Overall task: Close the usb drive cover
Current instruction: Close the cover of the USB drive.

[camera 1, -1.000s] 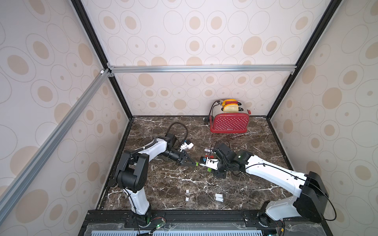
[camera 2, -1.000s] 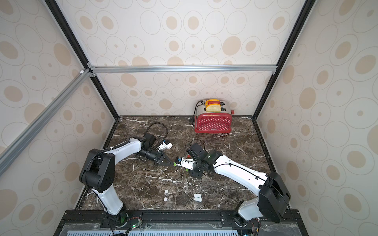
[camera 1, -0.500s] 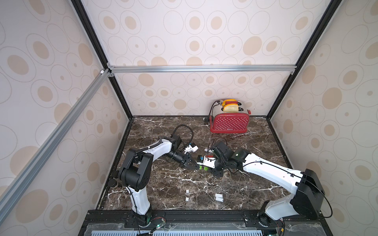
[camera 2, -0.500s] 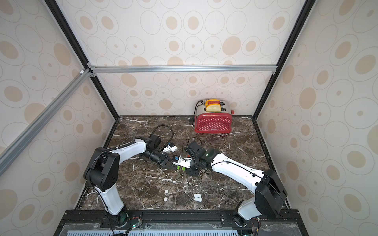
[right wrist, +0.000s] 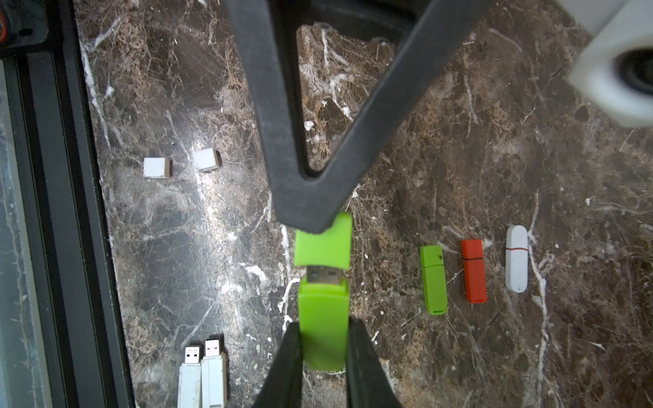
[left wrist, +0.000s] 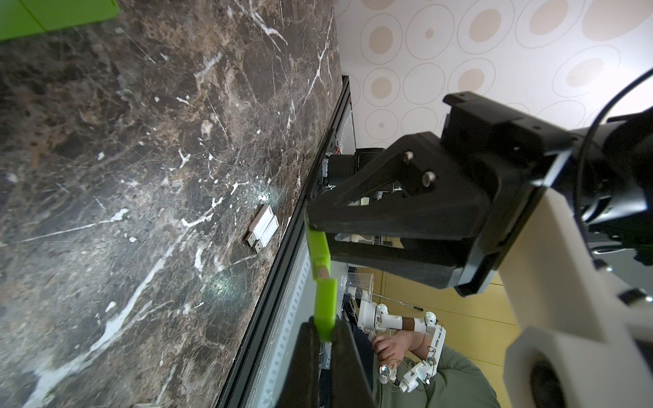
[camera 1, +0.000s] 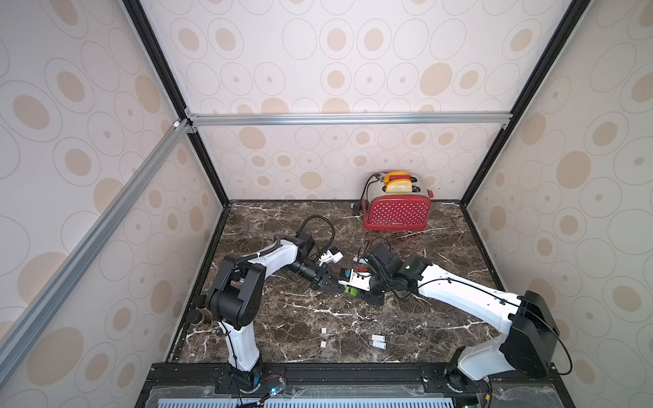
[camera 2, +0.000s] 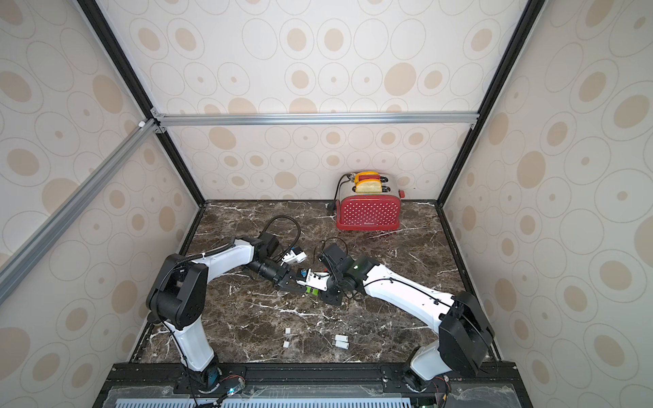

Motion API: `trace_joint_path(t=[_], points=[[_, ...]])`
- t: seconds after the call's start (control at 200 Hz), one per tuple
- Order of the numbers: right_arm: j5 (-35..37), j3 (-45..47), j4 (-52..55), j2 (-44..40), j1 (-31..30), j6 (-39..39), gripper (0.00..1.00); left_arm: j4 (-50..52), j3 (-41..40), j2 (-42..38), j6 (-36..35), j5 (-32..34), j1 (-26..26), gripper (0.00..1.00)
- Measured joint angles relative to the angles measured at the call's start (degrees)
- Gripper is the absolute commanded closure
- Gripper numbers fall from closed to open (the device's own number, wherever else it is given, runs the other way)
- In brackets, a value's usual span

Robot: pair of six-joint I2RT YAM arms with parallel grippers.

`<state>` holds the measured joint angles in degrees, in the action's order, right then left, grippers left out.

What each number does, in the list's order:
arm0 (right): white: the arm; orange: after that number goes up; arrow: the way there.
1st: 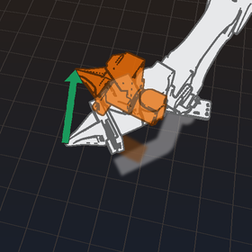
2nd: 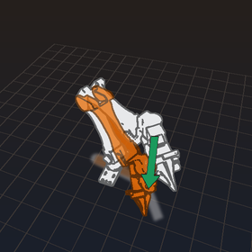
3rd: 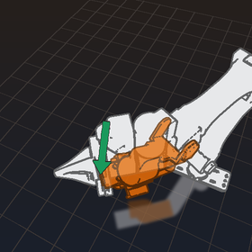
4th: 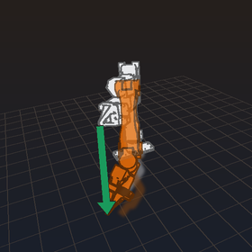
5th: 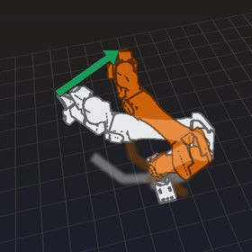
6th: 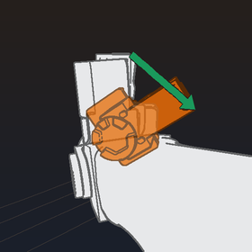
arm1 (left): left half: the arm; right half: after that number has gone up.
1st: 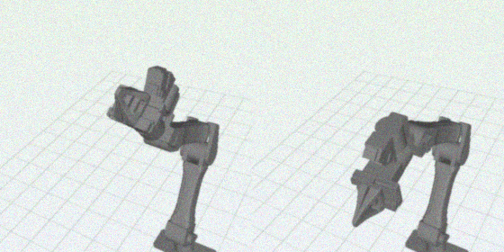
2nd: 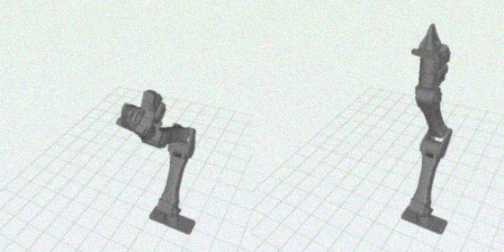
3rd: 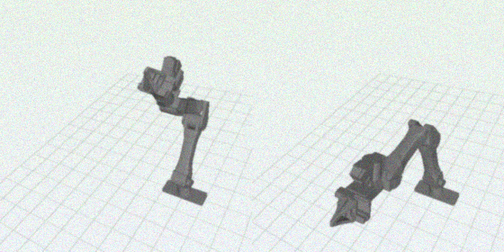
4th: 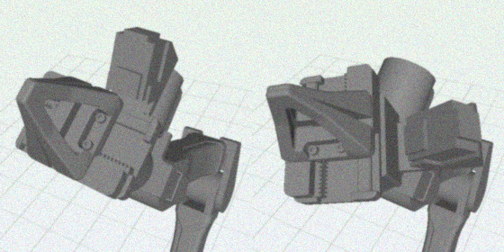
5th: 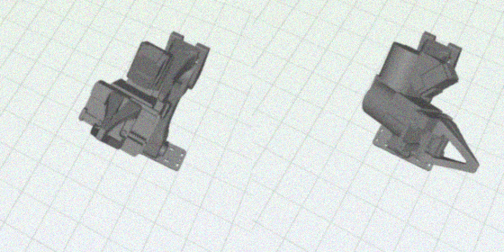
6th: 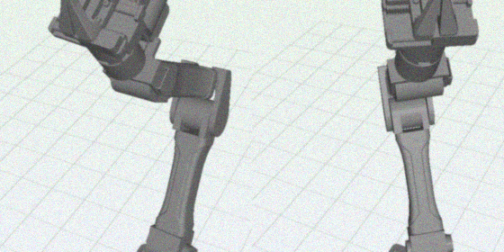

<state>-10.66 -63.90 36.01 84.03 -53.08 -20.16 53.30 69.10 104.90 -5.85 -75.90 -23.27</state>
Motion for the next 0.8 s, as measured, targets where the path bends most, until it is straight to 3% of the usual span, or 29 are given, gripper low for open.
trace_joint_path(t=[0.801], points=[[1.81,-4.39,4.96,3.52,-1.27,3.39,0.9,0.87,1.66,1.05,-0.11,3.37,-1.6,1.0]])
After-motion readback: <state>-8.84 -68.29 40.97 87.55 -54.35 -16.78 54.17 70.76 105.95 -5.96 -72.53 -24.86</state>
